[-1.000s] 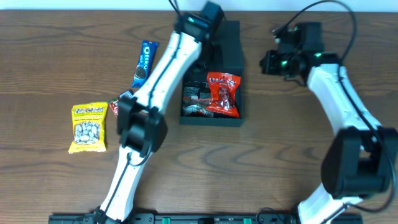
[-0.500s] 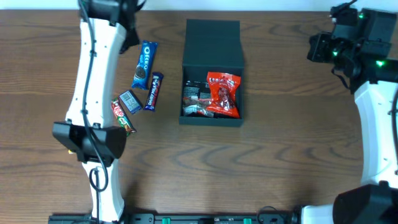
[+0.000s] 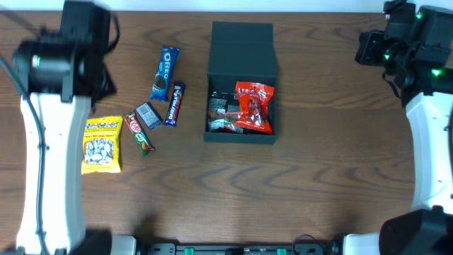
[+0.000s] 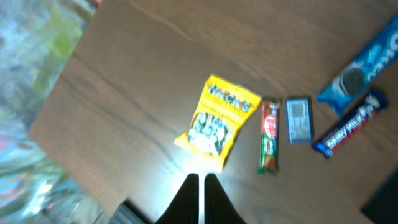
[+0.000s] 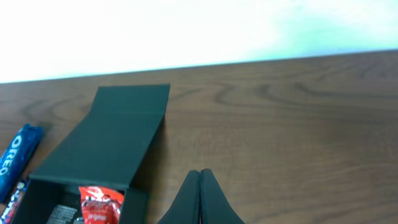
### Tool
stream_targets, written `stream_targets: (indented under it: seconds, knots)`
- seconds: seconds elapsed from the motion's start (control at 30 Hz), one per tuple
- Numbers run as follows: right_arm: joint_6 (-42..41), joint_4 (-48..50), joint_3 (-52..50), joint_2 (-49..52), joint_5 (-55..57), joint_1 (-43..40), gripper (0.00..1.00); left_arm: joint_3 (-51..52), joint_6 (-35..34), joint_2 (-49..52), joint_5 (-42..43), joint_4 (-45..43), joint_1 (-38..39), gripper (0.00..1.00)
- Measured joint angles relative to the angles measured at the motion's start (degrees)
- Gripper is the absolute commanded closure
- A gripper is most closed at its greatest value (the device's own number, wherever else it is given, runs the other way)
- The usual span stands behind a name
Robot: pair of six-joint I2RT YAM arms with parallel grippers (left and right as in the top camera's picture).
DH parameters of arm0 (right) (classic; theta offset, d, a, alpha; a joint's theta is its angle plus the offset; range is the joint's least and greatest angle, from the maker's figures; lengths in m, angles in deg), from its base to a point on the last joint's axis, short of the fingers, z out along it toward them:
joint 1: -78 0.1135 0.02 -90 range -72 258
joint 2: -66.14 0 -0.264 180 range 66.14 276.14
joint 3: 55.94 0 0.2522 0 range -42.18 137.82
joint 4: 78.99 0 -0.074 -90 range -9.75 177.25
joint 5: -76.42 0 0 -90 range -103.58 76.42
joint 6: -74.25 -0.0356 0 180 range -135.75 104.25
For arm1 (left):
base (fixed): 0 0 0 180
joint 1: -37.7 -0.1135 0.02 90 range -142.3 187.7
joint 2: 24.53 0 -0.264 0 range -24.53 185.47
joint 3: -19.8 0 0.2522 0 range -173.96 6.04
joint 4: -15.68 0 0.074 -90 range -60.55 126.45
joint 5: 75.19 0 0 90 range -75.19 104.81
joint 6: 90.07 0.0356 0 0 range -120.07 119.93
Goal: Pack container
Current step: 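Grasp the yellow Hacks candy bag with the left gripper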
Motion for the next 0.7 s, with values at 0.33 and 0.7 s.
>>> stream_targets:
  seconds: [0.33,0.7]
  knots:
    - [0.04,0.09,0.0,0.0,-0.35,0.0,0.99,39.67,2.78,-14.78,7.21,-16.92,-5.81,0.93]
    - [2.58,-5.09,0.0,0.02,-0.72,0.0,0.47,47.43,10.62,-12.83,12.48,-23.21,-16.63,0.03]
